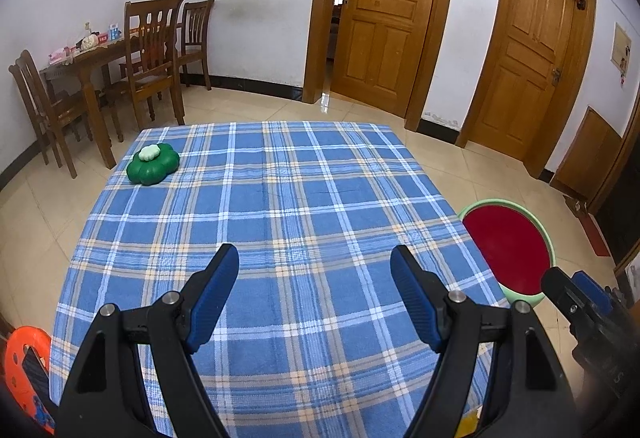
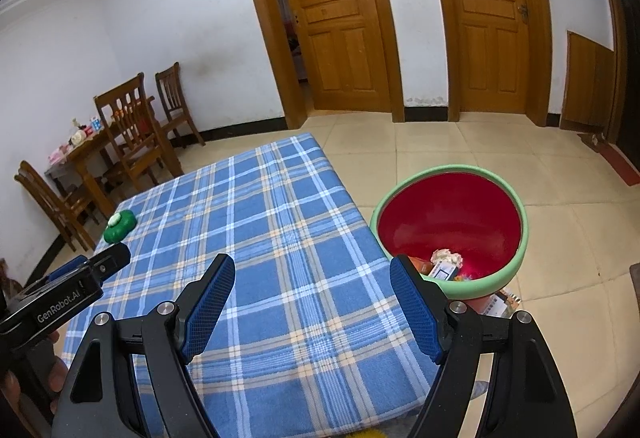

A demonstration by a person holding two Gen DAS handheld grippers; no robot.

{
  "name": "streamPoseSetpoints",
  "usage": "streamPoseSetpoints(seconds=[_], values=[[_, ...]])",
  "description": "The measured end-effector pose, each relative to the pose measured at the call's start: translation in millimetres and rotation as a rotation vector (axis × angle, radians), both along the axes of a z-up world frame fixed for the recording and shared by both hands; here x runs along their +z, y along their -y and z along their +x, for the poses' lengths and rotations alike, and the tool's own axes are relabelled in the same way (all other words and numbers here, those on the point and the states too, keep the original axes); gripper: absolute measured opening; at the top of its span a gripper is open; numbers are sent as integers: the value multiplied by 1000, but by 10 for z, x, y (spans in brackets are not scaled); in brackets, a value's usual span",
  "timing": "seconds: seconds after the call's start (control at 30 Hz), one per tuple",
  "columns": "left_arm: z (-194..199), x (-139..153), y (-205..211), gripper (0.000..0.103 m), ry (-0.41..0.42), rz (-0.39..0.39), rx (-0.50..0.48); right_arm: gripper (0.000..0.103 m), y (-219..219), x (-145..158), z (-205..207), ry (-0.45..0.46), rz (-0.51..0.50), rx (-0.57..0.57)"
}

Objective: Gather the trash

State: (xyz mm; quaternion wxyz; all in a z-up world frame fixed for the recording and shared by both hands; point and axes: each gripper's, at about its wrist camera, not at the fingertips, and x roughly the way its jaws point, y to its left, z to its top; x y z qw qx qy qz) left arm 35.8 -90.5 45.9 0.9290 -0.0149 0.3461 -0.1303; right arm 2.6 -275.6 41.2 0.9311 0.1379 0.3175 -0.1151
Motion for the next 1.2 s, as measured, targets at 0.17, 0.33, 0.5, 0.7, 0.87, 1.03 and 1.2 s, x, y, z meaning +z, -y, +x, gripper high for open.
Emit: streamPoseSetpoints(seconds=[0.17, 0.33, 0.5, 0.7, 0.87, 1.03, 1.2], values=[[-26, 9, -7, 78, 9, 5, 2, 81, 21, 21, -12, 7, -1, -7], [-22, 7, -19, 78, 9, 4, 7, 81, 23, 17, -10, 6, 0, -4], [-18, 5, -25, 78, 7, 3, 7, 81, 18, 3, -8, 3, 2, -1], [-13, -13, -30, 78, 5, 5, 9, 81, 0, -4, -6, 0, -2, 0], [12, -55, -43, 78, -3, 9, 17, 81, -10, -11, 2, -3, -6, 6], [15, -65, -50, 78, -6, 8, 17, 81, -11, -14, 0, -3, -6, 6], [29, -75, -61, 78, -8, 5, 21, 81, -10, -14, -1, -4, -6, 5]])
